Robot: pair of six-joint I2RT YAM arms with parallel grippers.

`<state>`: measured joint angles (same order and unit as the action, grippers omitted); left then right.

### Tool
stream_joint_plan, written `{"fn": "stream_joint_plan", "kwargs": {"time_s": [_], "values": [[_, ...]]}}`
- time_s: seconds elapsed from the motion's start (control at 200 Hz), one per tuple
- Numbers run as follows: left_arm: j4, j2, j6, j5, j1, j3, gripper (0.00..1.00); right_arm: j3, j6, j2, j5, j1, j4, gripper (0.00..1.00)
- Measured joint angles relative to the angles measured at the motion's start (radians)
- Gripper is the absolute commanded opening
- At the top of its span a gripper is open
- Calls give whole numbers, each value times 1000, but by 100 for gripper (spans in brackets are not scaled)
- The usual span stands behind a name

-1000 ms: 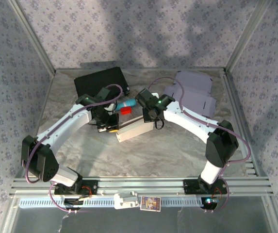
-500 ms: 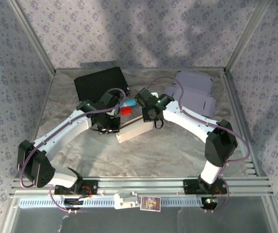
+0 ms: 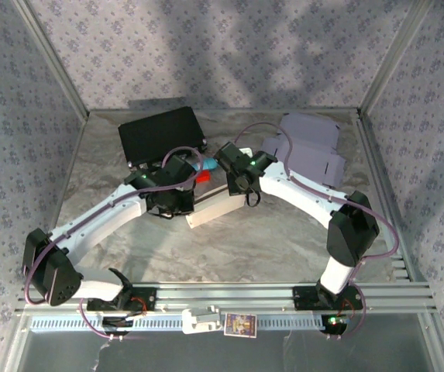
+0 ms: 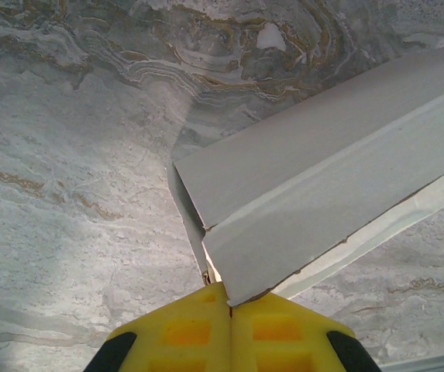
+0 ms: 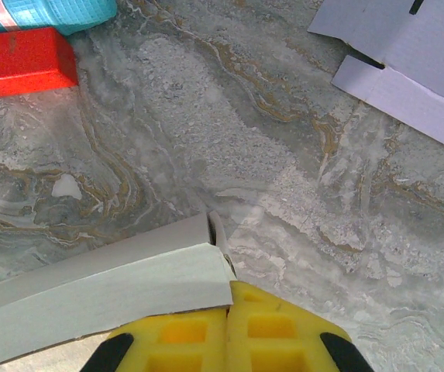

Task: Fold the paper box

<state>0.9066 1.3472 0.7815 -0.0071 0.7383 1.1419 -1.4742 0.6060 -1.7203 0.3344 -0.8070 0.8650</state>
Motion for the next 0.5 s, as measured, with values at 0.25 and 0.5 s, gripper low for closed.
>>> {"fn": "stream_joint_plan", "kwargs": {"time_s": [0.25, 0.5], "values": [[-37, -23, 27, -50, 21, -31, 0, 1, 19, 0, 12, -5, 0, 0], [-63, -57, 36, -54, 18, -64, 0, 2, 24, 2, 9, -9, 0, 0]]}}
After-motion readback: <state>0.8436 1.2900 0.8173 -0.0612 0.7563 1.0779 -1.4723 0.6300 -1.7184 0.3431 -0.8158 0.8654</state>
